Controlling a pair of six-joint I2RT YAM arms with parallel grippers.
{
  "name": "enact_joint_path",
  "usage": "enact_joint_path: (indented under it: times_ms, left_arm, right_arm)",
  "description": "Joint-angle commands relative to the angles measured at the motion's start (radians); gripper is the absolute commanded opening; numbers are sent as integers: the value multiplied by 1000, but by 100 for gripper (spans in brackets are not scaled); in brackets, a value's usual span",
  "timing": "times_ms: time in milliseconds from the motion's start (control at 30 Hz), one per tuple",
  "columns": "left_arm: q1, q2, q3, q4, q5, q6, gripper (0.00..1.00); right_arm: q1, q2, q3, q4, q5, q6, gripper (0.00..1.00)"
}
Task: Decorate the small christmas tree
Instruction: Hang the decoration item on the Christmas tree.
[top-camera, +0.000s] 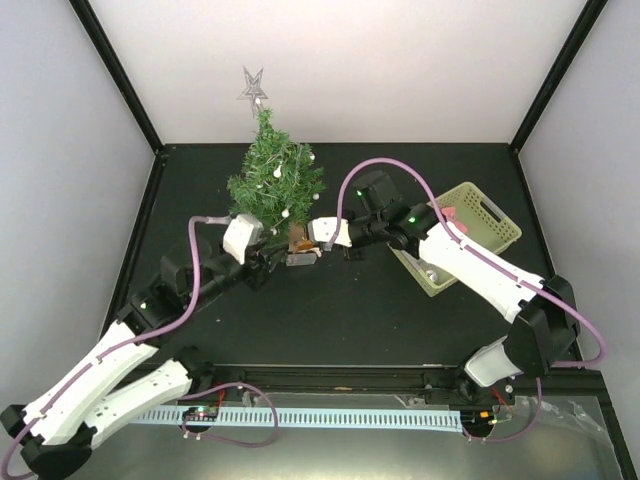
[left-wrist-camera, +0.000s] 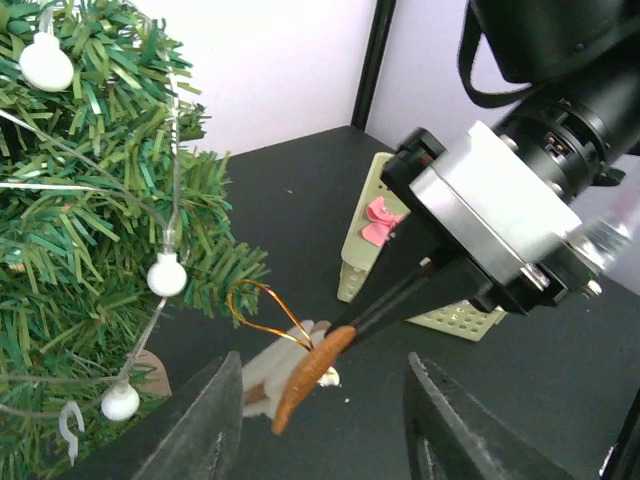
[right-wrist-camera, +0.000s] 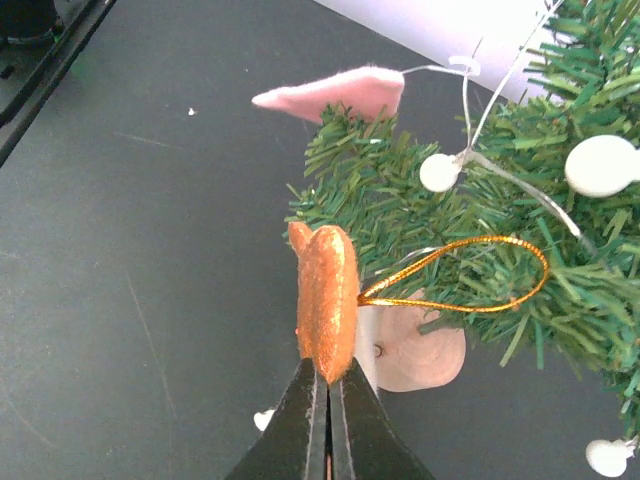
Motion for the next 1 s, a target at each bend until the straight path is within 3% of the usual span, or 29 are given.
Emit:
enact_joint_path:
  times_ms: [0, 100, 333, 700, 967]
  left_arm:
    - [122, 58, 44, 47, 240, -151, 40]
    - [165, 92, 37, 106, 323, -212, 35]
    - [178, 184, 33, 123, 315, -246, 31]
    - [181, 232, 18, 186, 296, -301, 38]
    - [199, 269, 14, 219, 292, -283, 23]
  right_arm:
    - [-13, -27, -28, 41, 1, -44, 1]
    - [-17, -29, -36, 53, 2, -58, 1]
    - [-18, -78, -76, 62, -31, -84, 1]
    - [-17, -102, -100, 102, -41, -96, 1]
    - [-18, -89, -83, 111, -40, -100, 1]
